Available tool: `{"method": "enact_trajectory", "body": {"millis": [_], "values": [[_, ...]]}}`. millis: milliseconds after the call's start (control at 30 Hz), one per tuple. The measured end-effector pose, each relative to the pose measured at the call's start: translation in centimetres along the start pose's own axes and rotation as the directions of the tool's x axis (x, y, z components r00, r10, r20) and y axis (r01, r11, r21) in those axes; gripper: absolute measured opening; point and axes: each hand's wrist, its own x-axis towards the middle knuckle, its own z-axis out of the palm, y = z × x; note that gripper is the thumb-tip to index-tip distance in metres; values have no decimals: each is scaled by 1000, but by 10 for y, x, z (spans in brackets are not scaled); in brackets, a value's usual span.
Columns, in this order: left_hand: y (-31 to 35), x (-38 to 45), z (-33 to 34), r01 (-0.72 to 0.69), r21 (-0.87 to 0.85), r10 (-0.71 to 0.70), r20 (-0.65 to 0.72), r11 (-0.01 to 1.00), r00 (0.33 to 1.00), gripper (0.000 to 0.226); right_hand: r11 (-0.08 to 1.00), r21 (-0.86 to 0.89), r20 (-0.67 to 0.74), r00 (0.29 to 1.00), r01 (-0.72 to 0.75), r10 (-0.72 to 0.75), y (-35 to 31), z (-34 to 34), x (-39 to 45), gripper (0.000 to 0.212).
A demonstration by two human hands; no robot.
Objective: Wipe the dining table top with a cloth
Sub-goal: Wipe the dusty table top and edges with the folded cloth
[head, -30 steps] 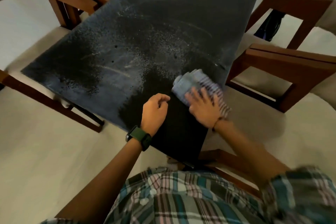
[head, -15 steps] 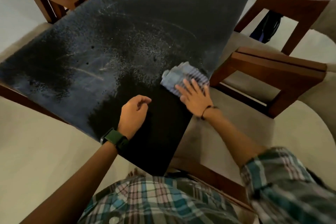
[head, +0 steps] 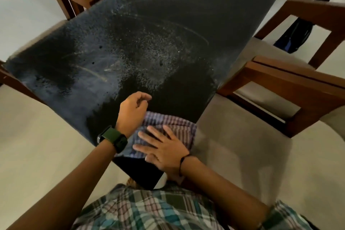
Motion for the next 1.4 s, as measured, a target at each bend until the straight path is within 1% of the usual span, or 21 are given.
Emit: {"method": "enact_trajectory", "body": {"millis": [100, 167, 233, 333, 400, 433, 500, 600, 667, 733, 800, 833, 900, 967, 1033, 1100, 1133, 1200, 1267, 1333, 1400], "values": [[4, 0, 6, -16, -4, 16, -13, 1000, 1000, 23, 977, -40, -30, 977, -210, 209, 61, -24, 13, 58], [5, -4, 8, 8, 0, -8, -16, 1000, 1000, 23, 913, -52, -54, 914, -404, 401, 111, -39, 23, 49], [3, -12, 7, 29, 5, -29, -9, 1000, 1000, 24, 842, -18, -70, 841, -539, 536, 160, -55, 26, 49], [-4, -25, -2, 60, -11, -60, -38, 998, 997, 23, 741, 79, -45, 740, -667, 671, 210, -73, 29, 49], [-11, -31, -7, 75, -21, -77, -88, 997, 993, 23, 713, 97, -40, 713, -695, 700, 211, -80, 31, 50], [-15, -33, -8, 91, -28, -93, -108, 995, 990, 23, 726, 77, -41, 725, -684, 688, 200, -78, 32, 51], [-19, -34, -7, 125, -54, -131, -132, 991, 983, 24, 823, -11, -52, 822, -568, 567, 160, -68, 33, 53], [-17, -32, -4, 73, -41, -79, -162, 996, 984, 24, 978, -68, -38, 980, -198, 196, 61, -31, 36, 51], [-14, -30, -4, 34, 8, -32, -183, 999, 983, 23, 997, -60, -29, 999, 39, -41, 4, -13, 38, 42], [-13, -28, -6, 25, 33, -19, -188, 999, 982, 22, 987, -16, 14, 987, 163, -163, -12, -8, 45, 37], [-14, -27, -8, 9, 38, -1, -203, 999, 979, 24, 992, -25, 21, 992, 128, -127, 7, -19, 55, 39], [-15, -26, -8, 3, 28, 3, -211, 1000, 978, 24, 996, -67, -4, 998, 64, -64, 25, -26, 63, 43], [-17, -24, -7, 21, -11, -23, -209, 1000, 978, 24, 980, -137, -48, 989, -145, 140, 77, -45, 81, 49], [-20, -22, -8, 60, -34, -66, -188, 998, 980, 22, 930, -89, -39, 934, -356, 354, 137, -66, 94, 50], [-22, -22, -11, 54, -27, -57, -153, 998, 986, 22, 849, 25, 18, 849, -528, 528, 182, -87, 100, 49], [-25, -23, -18, 40, -23, -43, -136, 999, 990, 21, 782, 101, 37, 788, -615, 614, 194, -94, 106, 48], [-26, -23, -22, 46, -28, -49, -134, 999, 990, 21, 777, 93, 28, 781, -623, 623, 186, -92, 110, 49], [-30, -19, -28, 62, -38, -67, -151, 997, 986, 22, 843, -9, -34, 843, -538, 537, 146, -79, 115, 53], [-32, -14, -35, 49, -26, -53, -171, 998, 984, 22, 933, -103, -52, 939, -344, 340, 84, -57, 116, 54], [-29, -7, -41, 2, -2, -3, -174, 1000, 985, 22, 988, -94, 13, 992, -123, 125, 17, -34, 110, 51], [-25, -1, -48, -30, 11, 31, -171, 999, 985, 21, 998, -23, 75, 996, 50, -49, -25, -22, 102, 56]]}}
